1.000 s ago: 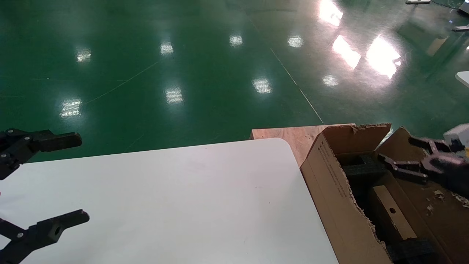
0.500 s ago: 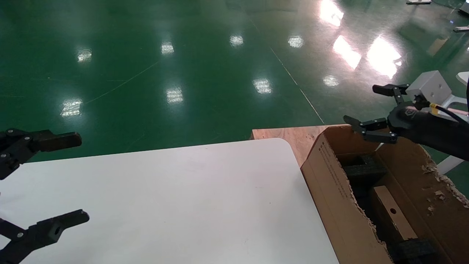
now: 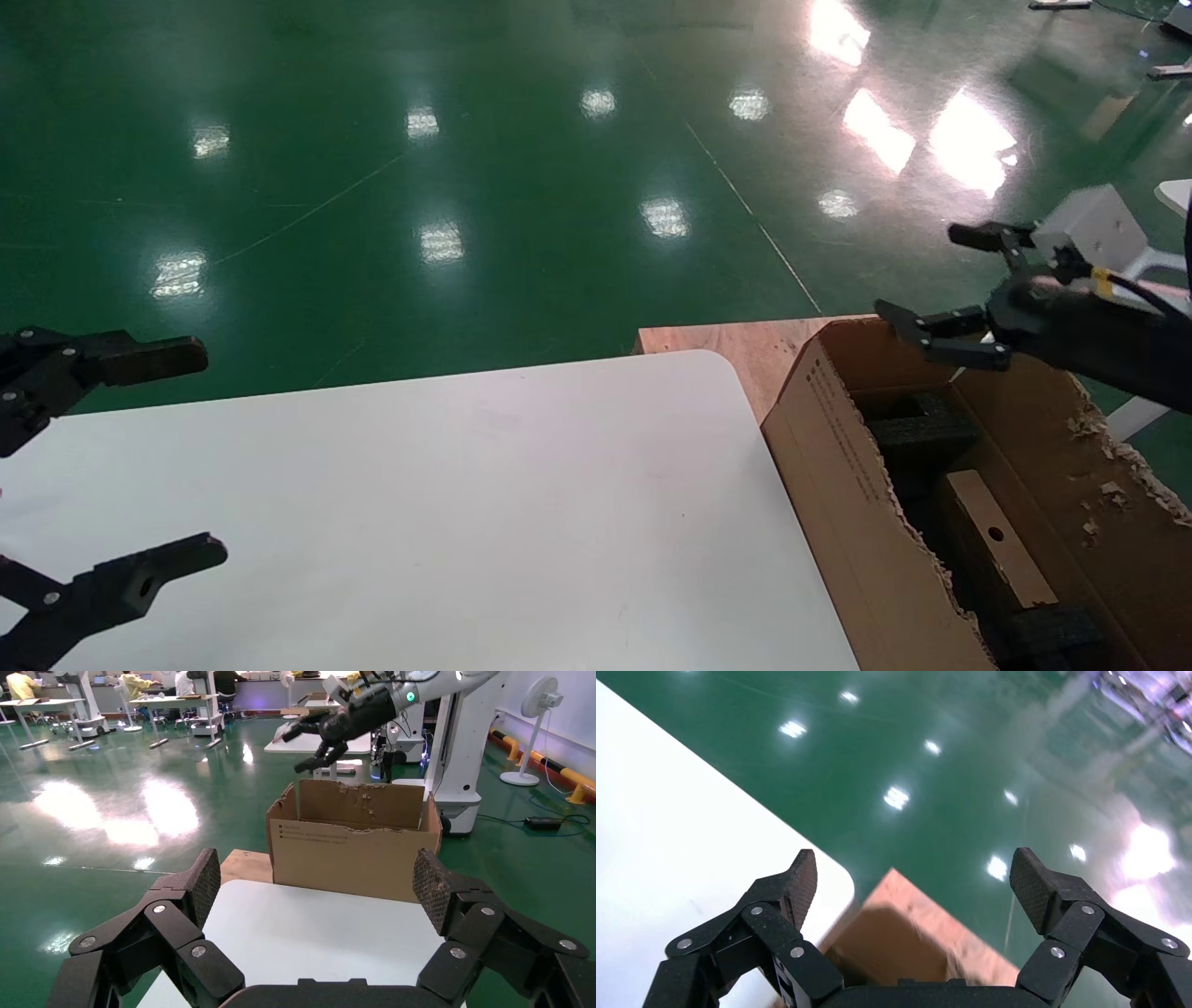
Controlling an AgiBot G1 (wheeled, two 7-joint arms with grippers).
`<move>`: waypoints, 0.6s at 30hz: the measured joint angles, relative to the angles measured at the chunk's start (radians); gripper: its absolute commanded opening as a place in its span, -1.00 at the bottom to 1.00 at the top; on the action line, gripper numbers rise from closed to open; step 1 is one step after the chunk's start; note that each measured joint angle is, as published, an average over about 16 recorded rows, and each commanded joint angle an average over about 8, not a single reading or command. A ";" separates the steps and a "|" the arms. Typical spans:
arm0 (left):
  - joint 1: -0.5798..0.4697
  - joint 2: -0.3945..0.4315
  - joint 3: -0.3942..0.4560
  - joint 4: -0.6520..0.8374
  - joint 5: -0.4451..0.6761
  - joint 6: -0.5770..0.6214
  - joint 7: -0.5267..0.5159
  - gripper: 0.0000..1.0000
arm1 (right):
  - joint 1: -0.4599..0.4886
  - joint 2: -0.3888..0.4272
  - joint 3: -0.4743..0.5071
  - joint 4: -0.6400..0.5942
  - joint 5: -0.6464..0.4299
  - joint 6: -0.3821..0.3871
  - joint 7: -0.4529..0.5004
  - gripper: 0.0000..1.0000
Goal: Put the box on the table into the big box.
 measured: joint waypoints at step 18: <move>0.000 0.000 0.000 0.000 0.000 0.000 0.000 1.00 | -0.503 -0.203 0.672 -0.006 -0.090 -0.263 0.126 1.00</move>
